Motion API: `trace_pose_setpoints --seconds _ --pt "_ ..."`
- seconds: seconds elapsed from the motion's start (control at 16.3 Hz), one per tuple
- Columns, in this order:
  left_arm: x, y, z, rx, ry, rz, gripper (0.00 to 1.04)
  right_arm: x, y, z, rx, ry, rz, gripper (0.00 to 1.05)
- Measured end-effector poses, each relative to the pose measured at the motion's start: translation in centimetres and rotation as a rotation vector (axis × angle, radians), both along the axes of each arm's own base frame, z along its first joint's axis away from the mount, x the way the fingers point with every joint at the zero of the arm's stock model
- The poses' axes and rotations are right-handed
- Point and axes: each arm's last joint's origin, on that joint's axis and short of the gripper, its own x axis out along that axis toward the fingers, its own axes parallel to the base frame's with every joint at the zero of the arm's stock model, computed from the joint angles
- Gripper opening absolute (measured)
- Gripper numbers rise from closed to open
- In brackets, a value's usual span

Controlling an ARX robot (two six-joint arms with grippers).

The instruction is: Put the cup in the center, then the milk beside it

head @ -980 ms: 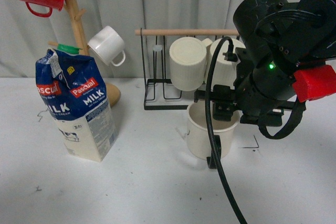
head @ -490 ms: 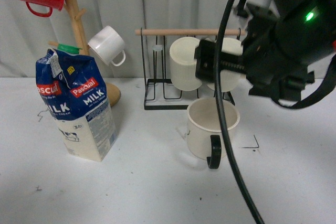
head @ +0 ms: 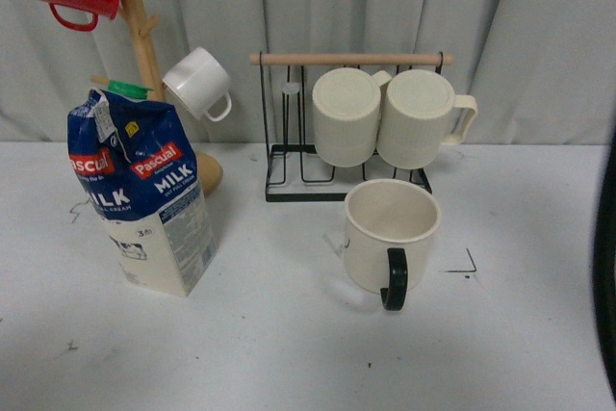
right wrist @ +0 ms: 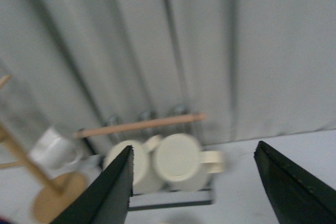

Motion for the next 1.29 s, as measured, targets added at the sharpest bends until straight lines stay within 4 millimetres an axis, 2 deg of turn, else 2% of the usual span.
trace_pose_setpoints --seconds 0.06,0.12,0.31,0.37,0.43,0.73,0.92,1.22,1.29 --pt "0.0 0.0 0.0 0.0 0.0 0.001 0.98 -1.5 -1.5 -0.3 -0.046 -0.039 -0.046 0.61" --pt "0.0 0.0 0.0 0.0 0.0 0.0 0.98 -3.5 -3.2 -0.9 -0.094 -0.079 -0.092 0.48" --pt "0.0 0.0 0.0 0.0 0.0 0.0 0.98 -6.5 -4.4 -4.6 -0.164 -0.009 -0.05 0.16" --pt "0.0 0.0 0.0 0.0 0.0 0.0 0.98 -7.2 -4.9 -5.1 -0.17 -0.007 -0.056 0.06" --pt "0.0 0.0 0.0 0.0 0.0 0.0 0.98 -8.3 -5.5 -5.2 -0.173 -0.029 -0.068 0.02" --pt "0.0 0.0 0.0 0.0 0.0 0.0 0.98 -11.2 -6.6 -6.9 -0.174 -0.023 -0.06 0.02" --pt "0.0 0.0 0.0 0.0 0.0 0.0 0.98 -12.3 -7.9 -7.4 -0.173 -0.024 -0.082 0.02" --pt "0.0 0.0 0.0 0.0 0.0 0.0 0.98 -14.0 -7.8 -8.2 -0.172 -0.046 -0.065 0.02" --pt "0.0 0.0 0.0 0.0 0.0 0.0 0.98 -14.9 -7.8 -8.7 -0.173 -0.036 -0.065 0.02"
